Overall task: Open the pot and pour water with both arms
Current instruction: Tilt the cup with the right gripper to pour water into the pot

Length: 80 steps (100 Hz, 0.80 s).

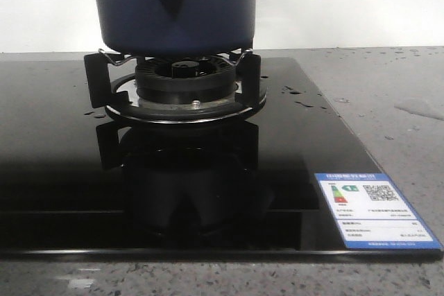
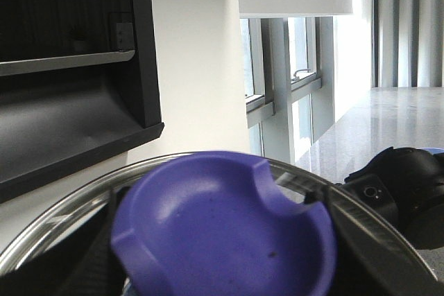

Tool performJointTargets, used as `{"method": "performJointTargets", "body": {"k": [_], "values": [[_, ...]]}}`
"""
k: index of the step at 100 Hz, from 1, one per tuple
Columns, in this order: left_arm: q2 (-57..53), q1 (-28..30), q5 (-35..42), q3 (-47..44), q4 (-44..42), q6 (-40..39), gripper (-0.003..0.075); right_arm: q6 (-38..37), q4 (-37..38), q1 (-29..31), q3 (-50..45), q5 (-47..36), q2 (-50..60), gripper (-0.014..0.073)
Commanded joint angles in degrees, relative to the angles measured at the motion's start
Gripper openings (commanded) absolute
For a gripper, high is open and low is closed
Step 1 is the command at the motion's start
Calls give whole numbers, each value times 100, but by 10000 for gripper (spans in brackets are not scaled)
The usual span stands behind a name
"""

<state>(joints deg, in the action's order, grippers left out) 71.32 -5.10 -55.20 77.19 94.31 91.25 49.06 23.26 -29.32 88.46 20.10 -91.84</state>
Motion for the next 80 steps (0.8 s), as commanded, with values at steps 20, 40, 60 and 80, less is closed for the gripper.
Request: {"method": "performJointTargets", "body": {"k": [20,40,60,80], "values": [[-181,-7,54,211,604,-54,294,52,965,-9,227,-776,285,171],[-181,-7,54,211,604,-54,294,52,1333,-9,227,-1009,276,171],[-181,-7,35,211,604,-54,294,52,2534,-9,227,-1463,276,171],[-181,-7,30,211,604,-54,294,52,3373,-9,227,-1715,276,171]]}}
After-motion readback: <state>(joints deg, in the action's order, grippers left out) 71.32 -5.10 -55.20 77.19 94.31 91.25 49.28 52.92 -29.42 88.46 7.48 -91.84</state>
